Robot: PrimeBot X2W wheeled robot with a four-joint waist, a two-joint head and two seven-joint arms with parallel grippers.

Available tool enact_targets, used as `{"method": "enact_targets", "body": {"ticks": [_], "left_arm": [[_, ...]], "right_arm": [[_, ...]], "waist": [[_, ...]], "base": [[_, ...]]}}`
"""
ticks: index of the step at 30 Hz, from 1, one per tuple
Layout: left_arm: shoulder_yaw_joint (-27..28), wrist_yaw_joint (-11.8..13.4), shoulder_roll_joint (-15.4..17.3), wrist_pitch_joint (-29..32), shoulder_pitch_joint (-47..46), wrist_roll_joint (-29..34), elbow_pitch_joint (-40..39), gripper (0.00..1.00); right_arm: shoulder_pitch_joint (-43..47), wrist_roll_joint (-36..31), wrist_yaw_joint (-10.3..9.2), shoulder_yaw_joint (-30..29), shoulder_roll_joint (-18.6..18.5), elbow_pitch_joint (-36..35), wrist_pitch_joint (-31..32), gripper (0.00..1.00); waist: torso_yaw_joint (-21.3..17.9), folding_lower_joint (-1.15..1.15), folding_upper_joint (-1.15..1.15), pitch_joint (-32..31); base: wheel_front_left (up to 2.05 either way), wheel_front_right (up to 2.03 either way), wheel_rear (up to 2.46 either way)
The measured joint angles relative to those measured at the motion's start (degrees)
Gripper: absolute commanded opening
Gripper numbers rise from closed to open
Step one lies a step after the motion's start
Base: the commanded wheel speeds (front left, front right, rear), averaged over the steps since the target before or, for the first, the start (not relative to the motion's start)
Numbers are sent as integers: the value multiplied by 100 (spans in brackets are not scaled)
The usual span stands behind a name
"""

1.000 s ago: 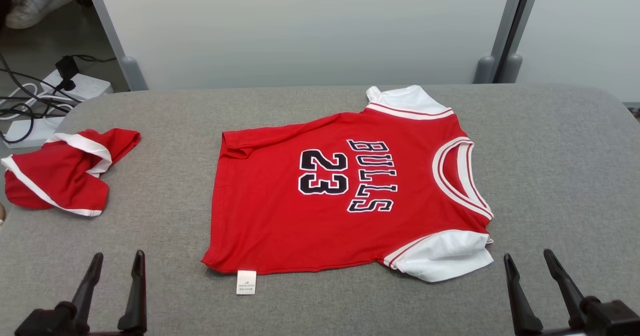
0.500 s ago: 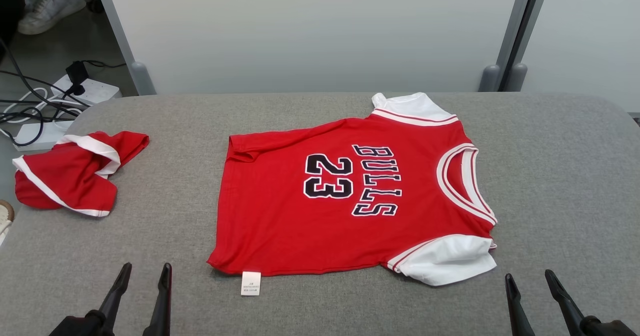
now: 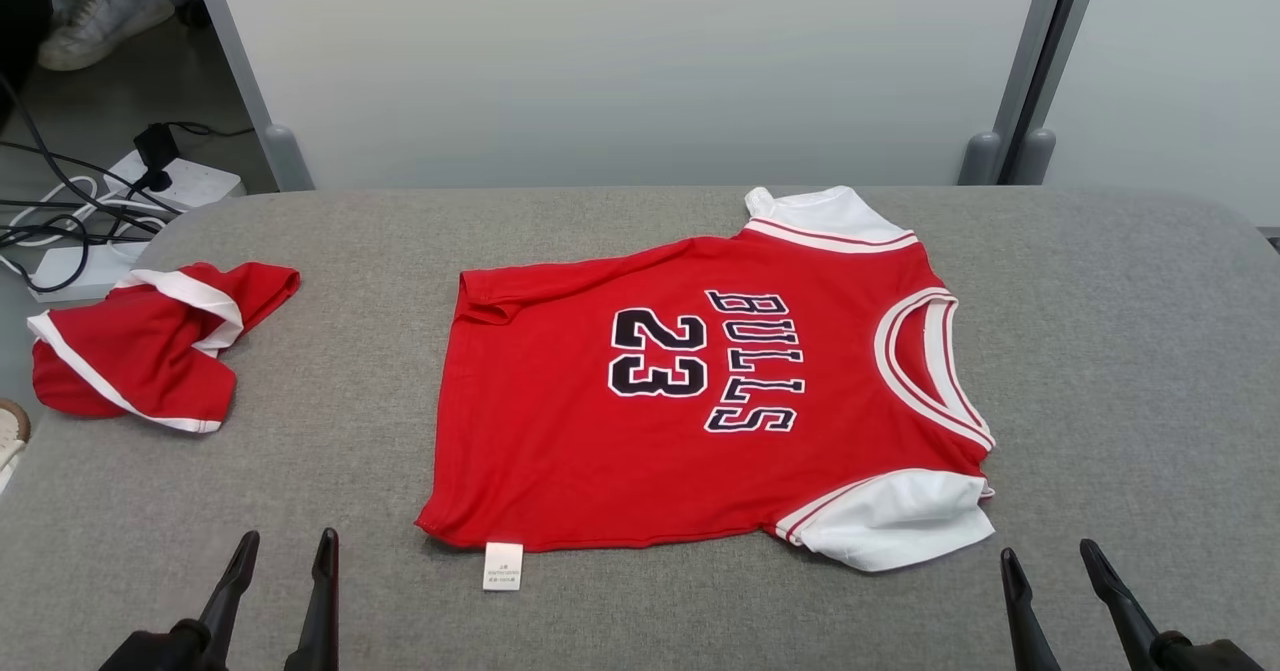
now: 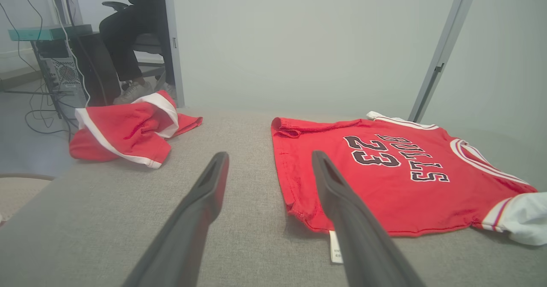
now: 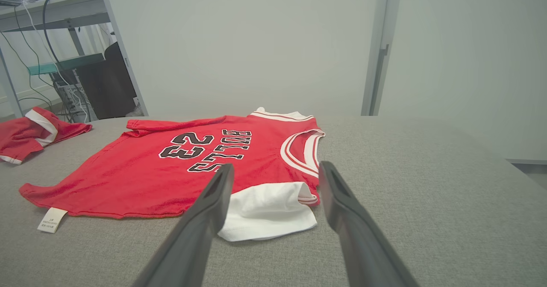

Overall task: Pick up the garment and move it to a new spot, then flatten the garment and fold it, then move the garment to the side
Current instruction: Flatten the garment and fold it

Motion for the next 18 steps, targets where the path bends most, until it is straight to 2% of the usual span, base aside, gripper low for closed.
{"method": "enact_targets", "body": {"ticks": [11, 18], "left_arm": [[99, -202, -138, 0, -138, 131, 134, 100], [-222, -398, -278, 83, -527, 130, 461, 100]], "right_arm": [[-11, -14, 0, 79, 2, 10, 11, 100], [-205, -42, 0, -120, 4, 165, 290, 100]], "waist": [[15, 0, 0, 58], [-36, 0, 0, 170]], "base": [[0, 0, 0], [0, 0, 0]]}}
